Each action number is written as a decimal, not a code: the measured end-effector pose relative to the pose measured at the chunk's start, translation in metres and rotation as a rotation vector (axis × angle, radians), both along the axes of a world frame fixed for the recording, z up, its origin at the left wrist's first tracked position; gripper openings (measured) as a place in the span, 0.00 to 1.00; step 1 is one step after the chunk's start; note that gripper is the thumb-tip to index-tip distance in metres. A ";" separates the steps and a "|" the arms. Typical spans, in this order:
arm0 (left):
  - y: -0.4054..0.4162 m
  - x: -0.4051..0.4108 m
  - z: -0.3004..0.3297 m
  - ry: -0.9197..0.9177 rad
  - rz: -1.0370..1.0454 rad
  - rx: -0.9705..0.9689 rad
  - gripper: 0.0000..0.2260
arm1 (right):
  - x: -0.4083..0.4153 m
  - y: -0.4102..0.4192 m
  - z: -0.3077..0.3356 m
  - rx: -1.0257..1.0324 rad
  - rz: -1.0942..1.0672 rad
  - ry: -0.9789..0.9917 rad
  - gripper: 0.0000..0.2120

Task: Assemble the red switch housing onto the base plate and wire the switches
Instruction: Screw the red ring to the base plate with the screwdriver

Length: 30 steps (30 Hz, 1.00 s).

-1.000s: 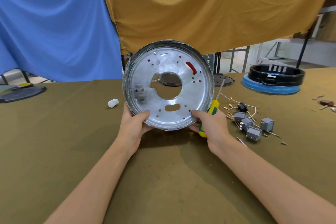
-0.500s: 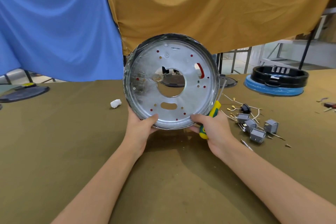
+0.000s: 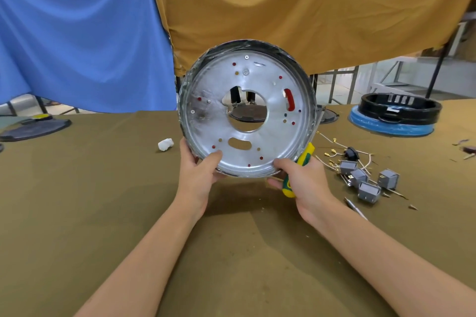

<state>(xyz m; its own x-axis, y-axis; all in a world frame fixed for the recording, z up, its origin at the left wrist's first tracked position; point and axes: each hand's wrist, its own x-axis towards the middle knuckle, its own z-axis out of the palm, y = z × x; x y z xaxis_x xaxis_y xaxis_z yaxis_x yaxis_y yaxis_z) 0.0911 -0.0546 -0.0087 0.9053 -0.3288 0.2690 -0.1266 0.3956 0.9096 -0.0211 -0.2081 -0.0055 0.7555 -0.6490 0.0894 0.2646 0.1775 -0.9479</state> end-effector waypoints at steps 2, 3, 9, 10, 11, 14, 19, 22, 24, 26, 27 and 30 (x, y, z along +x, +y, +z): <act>0.000 0.000 0.000 -0.001 -0.003 -0.009 0.22 | -0.001 0.000 0.000 -0.007 -0.009 0.003 0.14; 0.000 0.000 0.000 -0.006 -0.008 -0.013 0.22 | -0.001 0.000 0.000 -0.011 -0.016 0.003 0.14; -0.002 -0.010 0.008 0.012 -0.063 -0.074 0.29 | -0.002 0.001 0.001 0.034 -0.058 0.004 0.10; -0.003 -0.012 0.009 0.065 -0.098 -0.106 0.31 | -0.002 0.000 0.001 0.060 -0.055 0.000 0.09; -0.003 -0.013 0.011 0.122 -0.138 -0.144 0.31 | -0.002 0.000 0.002 0.086 -0.052 -0.004 0.08; -0.006 -0.014 0.008 0.273 -0.214 -0.226 0.29 | -0.002 0.001 0.002 0.100 -0.038 -0.016 0.08; -0.005 -0.010 0.007 0.237 -0.218 -0.208 0.29 | -0.002 0.008 0.003 -0.017 -0.029 0.014 0.04; -0.005 -0.010 0.007 0.204 -0.201 -0.207 0.30 | -0.004 0.010 0.005 -0.013 -0.064 0.026 0.04; -0.007 -0.010 0.007 0.187 -0.197 -0.187 0.29 | -0.004 0.011 0.005 0.011 -0.087 0.032 0.04; -0.008 -0.009 0.008 0.171 -0.191 -0.163 0.29 | -0.005 0.012 0.005 0.024 -0.099 0.033 0.04; -0.008 -0.009 0.008 0.163 -0.185 -0.153 0.29 | -0.005 0.012 0.004 0.026 -0.102 0.030 0.04; -0.006 -0.010 0.009 0.159 -0.194 -0.140 0.30 | -0.007 0.012 0.004 0.023 -0.096 0.022 0.04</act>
